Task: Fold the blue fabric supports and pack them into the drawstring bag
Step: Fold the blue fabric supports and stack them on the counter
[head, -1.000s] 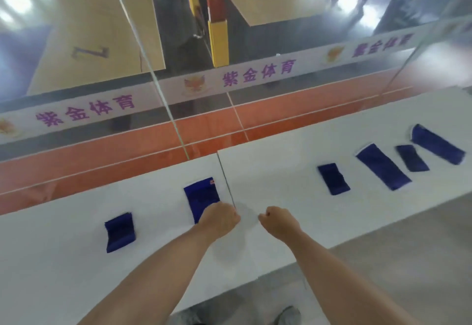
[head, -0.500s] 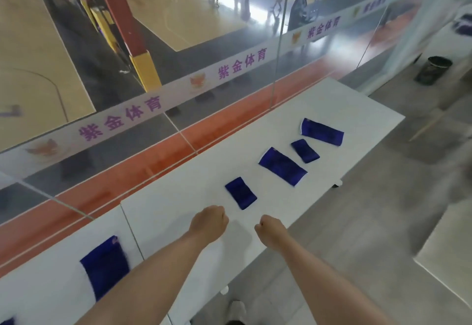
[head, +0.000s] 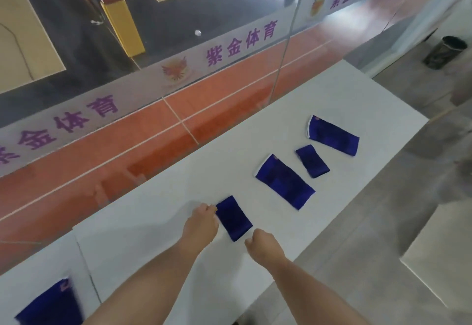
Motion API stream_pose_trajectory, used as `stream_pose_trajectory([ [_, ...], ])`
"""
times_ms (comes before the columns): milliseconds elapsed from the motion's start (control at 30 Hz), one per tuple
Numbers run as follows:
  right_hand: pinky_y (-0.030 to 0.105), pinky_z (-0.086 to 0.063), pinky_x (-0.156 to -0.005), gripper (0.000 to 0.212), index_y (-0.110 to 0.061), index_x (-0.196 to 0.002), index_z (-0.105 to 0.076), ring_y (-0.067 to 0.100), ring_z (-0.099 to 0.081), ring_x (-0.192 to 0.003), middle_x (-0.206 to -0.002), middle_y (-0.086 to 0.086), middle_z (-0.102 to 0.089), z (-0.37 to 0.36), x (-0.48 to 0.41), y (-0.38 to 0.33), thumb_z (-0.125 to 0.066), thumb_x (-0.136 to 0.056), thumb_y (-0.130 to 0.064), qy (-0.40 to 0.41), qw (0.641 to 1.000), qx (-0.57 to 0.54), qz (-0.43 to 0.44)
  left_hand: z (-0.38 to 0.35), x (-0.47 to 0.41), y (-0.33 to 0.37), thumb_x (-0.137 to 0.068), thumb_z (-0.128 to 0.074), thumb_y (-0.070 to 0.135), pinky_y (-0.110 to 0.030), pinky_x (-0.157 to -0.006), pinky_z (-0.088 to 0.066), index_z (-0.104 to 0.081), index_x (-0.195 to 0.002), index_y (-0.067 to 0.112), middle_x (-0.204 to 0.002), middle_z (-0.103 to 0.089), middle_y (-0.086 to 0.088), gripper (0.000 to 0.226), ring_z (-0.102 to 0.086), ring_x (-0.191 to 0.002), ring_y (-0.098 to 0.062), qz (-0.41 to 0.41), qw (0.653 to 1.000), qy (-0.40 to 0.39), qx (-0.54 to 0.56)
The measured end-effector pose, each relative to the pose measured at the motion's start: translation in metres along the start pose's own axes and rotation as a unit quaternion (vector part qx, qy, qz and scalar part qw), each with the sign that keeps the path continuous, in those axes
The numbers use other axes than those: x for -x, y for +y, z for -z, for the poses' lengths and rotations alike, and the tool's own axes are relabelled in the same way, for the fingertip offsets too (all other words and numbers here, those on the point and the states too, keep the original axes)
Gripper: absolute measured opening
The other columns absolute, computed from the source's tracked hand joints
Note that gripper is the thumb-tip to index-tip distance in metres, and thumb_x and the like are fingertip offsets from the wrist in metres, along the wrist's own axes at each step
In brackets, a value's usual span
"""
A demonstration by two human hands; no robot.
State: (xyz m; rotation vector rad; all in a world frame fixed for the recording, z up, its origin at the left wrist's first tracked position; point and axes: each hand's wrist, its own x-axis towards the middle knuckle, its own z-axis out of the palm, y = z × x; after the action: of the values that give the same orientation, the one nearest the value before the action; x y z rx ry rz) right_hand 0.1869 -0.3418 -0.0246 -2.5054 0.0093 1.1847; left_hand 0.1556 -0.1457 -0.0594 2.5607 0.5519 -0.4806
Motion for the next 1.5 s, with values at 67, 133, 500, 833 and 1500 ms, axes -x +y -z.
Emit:
stream_pose_trajectory([
  [67,0.036,-0.05,-0.072,0.014,-0.016,-0.102,-0.047,0.024,-0.06,-0.083,-0.1,0.005,-0.059,-0.004,-0.019,-0.009,-0.048,-0.092,-0.026,0.022,0.999,-0.043,-0.011,-0.007,-0.02,-0.004,-0.098,-0.05,0.02,-0.033,-0.09,-0.05,-0.055,-0.129,0.018,-0.129,-0.053,0.0,0.031,-0.054,-0.115,-0.021,-0.001,1.0,-0.009,0.019],
  [133,0.038,-0.054,-0.078,0.026,-0.016,-0.115,-0.048,0.025,-0.064,-0.093,-0.11,0.006,-0.058,-0.009,-0.034,-0.017,-0.056,-0.093,-0.027,0.049,0.996,-0.067,-0.021,-0.014,-0.035,-0.006,-0.098,-0.054,0.02,-0.034,-0.094,-0.049,-0.054,-0.13,0.016,-0.131,-0.051,-0.001,0.032,-0.052,-0.117,-0.022,-0.002,0.999,-0.014,0.043],
  [500,0.035,-0.051,-0.07,0.019,-0.008,-0.075,-0.064,0.022,-0.058,-0.069,-0.072,0.006,-0.061,0.016,-0.079,-0.018,-0.059,-0.091,-0.018,-0.003,0.999,-0.045,-0.009,-0.036,-0.059,0.02,-0.092,-0.054,0.01,-0.026,-0.076,-0.04,-0.067,-0.105,0.011,-0.104,-0.065,-0.005,0.018,-0.059,-0.09,-0.022,0.053,0.986,0.011,0.159],
  [833,0.032,-0.06,-0.064,0.011,-0.003,-0.081,-0.064,0.023,-0.065,-0.062,-0.072,0.016,-0.068,0.185,-0.119,0.048,-0.062,-0.091,-0.003,-0.111,0.977,-0.178,-0.03,0.019,-0.103,0.158,-0.089,-0.061,0.023,-0.029,-0.07,-0.047,-0.077,-0.093,0.014,-0.089,-0.073,-0.005,0.018,-0.064,-0.079,-0.019,0.113,0.968,0.001,0.222],
  [1500,0.03,-0.044,-0.054,0.016,-0.009,-0.075,-0.064,0.022,-0.054,-0.056,-0.065,0.008,-0.063,0.303,-0.218,0.158,-0.061,-0.088,-0.018,-0.048,0.97,-0.229,-0.073,-0.02,-0.237,0.334,-0.095,-0.059,0.023,-0.04,-0.074,-0.053,-0.073,-0.085,0.007,-0.081,-0.071,-0.008,0.024,-0.065,-0.077,-0.024,0.051,0.992,-0.023,0.113],
])
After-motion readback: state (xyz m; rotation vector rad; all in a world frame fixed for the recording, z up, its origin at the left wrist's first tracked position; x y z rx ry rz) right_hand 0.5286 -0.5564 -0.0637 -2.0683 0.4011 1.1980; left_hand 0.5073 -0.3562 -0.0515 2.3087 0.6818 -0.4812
